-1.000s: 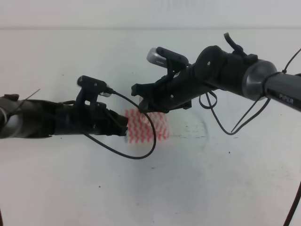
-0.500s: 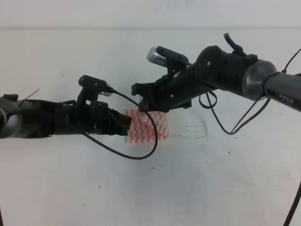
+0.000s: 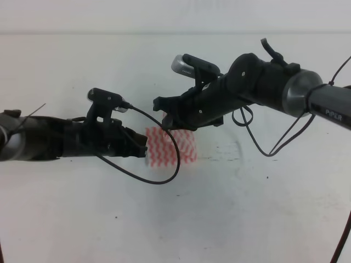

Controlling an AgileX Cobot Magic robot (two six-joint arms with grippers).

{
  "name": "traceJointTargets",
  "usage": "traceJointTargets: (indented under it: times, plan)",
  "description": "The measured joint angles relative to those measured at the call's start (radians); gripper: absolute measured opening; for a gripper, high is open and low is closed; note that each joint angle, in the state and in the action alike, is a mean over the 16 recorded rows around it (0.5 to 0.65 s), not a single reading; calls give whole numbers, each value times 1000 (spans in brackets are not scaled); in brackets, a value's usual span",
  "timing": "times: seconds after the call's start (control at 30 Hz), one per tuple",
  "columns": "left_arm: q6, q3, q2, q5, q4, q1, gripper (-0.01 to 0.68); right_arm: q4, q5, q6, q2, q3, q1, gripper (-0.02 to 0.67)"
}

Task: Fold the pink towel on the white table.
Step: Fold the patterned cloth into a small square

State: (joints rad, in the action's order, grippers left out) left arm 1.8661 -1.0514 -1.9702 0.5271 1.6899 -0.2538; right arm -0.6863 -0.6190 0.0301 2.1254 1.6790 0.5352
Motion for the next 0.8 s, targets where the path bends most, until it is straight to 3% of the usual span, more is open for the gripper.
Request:
traceJointTargets:
  times: [0.8]
  plan:
    - [1,0,0,-12,0,0,-3,-8,-17,1,77,30,14,-16]
